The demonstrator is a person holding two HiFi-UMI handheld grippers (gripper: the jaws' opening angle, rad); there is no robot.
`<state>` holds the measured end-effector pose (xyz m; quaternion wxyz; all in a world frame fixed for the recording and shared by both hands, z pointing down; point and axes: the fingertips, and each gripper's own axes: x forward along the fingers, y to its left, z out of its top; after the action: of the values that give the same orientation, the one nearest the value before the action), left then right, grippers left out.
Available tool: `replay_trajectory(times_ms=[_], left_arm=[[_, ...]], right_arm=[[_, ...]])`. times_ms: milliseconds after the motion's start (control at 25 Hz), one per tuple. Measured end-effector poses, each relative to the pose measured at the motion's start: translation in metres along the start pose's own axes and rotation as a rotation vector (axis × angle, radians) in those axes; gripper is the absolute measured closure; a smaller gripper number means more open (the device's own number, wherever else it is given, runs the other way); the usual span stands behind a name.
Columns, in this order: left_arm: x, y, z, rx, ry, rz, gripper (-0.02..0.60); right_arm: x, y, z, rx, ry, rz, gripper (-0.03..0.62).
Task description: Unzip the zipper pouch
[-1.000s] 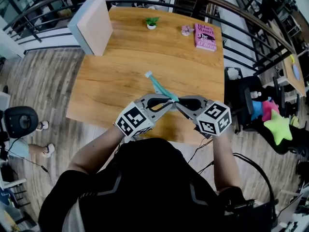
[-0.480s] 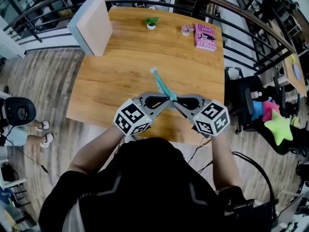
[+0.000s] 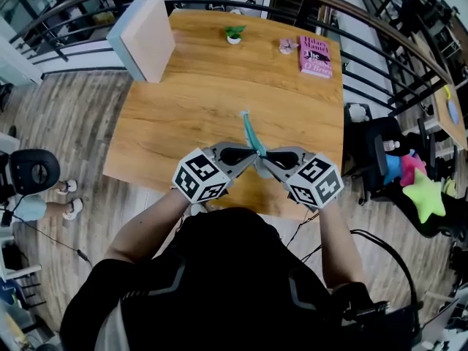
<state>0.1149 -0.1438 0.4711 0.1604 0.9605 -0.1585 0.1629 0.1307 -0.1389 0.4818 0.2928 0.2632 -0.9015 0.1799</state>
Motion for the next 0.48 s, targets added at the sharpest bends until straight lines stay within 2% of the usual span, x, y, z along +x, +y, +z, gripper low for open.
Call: replay_trajectory(times_ms=[120,200,320,480], left_arm=[[-0.003,-0.001,-0.002,-0.095,-0.015,-0.067,0.551],[-0.007,0.004,-0.002,-0.146,-0.031,-0.073,0.552],[-0.017,0.023,0.0,-0.159,-0.043,-0.03,0.552],[-0.025,0.036,0.006,-0.114,-0.032,0.003,0.552]], right_arm=[[0.0,0.004,-0.001,0.031,-0.002,0.043,0.548],[-0.002,0.007,-0.004,0.009,0.012,0.051,0.549],[-0.005,0.008,-0.007,-0.022,0.025,0.047,0.549],[-0.005,0.004,-0.004,0.004,0.001,0.049,0.548]])
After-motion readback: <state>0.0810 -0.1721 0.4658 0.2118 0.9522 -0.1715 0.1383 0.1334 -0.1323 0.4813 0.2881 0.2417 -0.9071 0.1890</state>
